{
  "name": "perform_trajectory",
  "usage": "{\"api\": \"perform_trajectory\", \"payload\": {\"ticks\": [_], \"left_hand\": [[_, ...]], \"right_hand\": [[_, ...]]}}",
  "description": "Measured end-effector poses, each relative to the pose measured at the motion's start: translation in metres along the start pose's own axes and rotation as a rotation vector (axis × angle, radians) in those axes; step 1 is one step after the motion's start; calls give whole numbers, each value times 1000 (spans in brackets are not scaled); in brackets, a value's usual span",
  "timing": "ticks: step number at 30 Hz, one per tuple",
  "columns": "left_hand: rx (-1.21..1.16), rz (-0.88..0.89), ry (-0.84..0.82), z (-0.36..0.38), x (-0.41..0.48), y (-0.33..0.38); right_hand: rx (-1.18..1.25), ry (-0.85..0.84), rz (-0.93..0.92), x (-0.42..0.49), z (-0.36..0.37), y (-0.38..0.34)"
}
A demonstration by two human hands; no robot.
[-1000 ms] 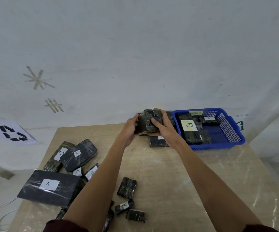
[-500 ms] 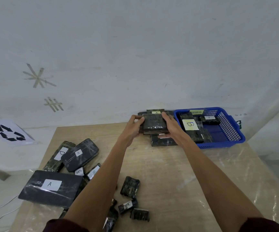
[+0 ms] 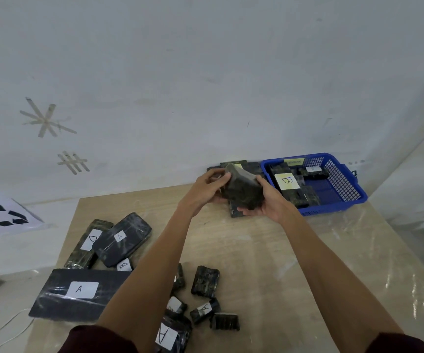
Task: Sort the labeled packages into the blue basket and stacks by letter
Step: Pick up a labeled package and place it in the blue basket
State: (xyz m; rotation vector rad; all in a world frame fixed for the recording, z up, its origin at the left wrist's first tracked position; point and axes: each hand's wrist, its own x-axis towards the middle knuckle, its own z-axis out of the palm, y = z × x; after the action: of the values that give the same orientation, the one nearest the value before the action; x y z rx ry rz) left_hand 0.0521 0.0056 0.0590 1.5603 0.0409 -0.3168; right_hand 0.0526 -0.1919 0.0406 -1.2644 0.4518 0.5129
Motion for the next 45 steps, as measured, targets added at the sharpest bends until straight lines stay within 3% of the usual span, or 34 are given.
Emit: {"api": "perform_trajectory", "payload": {"ticks": [6, 10, 14, 23, 29, 33, 40, 45], "left_hand": [[15, 6, -79, 18, 4, -14], [79, -121, -67, 31, 14, -15], [194, -157, -77, 51, 26, -10], [247, -209, -151, 115, 72, -2], [77, -201, 58, 179, 112, -1], [-20, -266, 171, 213, 133, -3], [10, -448, 220, 250, 154, -3], [11, -463, 180, 269, 166, -3]], "right_hand": [[-77, 189, -8, -4, -20, 9], [-230, 96, -69, -17, -35, 10], [-204, 47, -145, -15, -56, 4], [-238, -34, 224, 14, -139, -50], [-366, -210, 356, 51, -203, -85], [-363, -179, 220, 57, -227, -109], [-484, -192, -22, 61, -252, -128], [-465, -126, -1, 68, -268, -123]]}}
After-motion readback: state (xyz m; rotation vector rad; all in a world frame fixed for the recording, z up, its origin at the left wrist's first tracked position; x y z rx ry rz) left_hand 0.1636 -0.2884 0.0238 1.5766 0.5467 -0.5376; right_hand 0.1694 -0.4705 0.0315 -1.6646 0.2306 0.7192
